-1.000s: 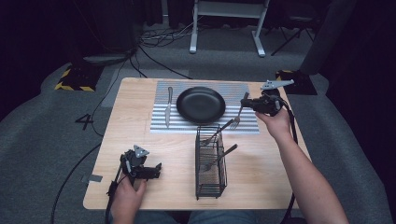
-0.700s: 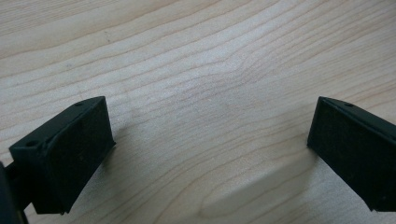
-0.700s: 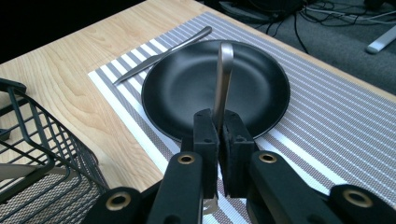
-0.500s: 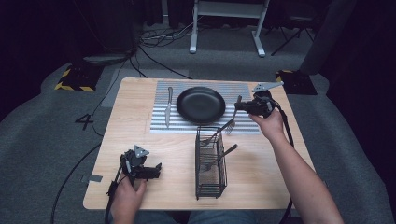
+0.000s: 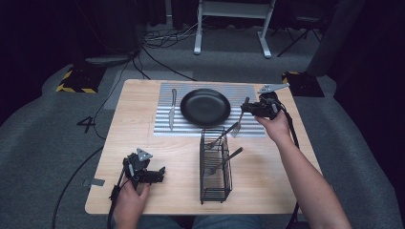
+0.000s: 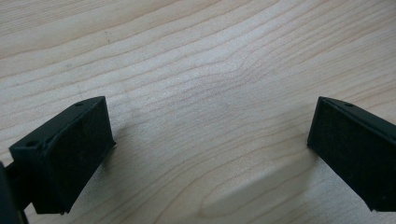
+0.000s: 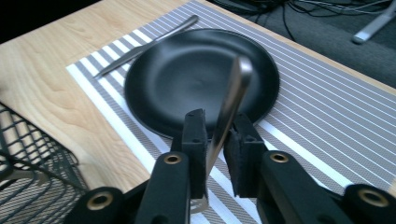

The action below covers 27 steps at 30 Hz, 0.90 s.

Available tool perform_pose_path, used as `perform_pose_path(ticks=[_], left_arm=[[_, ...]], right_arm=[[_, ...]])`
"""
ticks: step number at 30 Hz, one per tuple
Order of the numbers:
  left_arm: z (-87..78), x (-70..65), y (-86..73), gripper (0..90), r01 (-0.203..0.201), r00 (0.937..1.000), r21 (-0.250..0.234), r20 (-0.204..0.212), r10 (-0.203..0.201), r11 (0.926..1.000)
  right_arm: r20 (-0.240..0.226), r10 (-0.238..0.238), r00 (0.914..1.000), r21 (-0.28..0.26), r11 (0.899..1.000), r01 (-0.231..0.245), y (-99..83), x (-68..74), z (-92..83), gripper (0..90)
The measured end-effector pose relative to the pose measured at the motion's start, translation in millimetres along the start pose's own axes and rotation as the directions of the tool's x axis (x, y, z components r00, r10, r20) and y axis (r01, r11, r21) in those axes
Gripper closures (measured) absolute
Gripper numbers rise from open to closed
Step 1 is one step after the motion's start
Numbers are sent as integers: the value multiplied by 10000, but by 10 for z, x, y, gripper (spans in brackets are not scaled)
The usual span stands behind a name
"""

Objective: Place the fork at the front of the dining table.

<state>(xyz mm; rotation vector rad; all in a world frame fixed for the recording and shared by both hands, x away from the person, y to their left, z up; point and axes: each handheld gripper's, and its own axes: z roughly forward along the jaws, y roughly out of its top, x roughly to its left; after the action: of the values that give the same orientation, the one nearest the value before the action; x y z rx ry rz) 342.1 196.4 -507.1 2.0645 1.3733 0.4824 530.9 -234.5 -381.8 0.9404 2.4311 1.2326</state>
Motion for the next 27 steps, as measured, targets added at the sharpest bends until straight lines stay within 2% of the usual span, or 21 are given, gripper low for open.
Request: perform_pose_path(ticks=[4, 7, 13, 20, 21, 27], left_arm=[[-1, -1, 0, 2, 5, 10000, 8, 3, -5, 10000], [-1, -1, 0, 2, 3, 10000, 9, 2, -3, 10000], [-1, 0, 0, 2, -2, 10000, 9, 4, 2, 10000], [0, 0, 0, 2, -3, 10000, 3, 0, 3, 10000], [0, 0, 0, 2, -6, 10000, 2, -2, 6, 10000], [0, 0, 0, 2, -5, 10000, 0, -1, 5, 10000]], right_arm=[[217, 244, 9995, 63, 9997, -246, -20, -40, 19, 714], [608, 455, 9971, 195, 9987, -468, -42, -73, 49, 650], [978, 843, 9916, 482, 9948, -893, -86, -140, 56, 624], [1376, 1376, 9809, 848, 9850, -1500, -196, -312, 87, 606], [1446, 1570, 9770, 939, 9807, -1715, -233, -355, 101, 604], [1678, 1806, 9691, 1240, 9714, -2025, -326, -444, 141, 594]])
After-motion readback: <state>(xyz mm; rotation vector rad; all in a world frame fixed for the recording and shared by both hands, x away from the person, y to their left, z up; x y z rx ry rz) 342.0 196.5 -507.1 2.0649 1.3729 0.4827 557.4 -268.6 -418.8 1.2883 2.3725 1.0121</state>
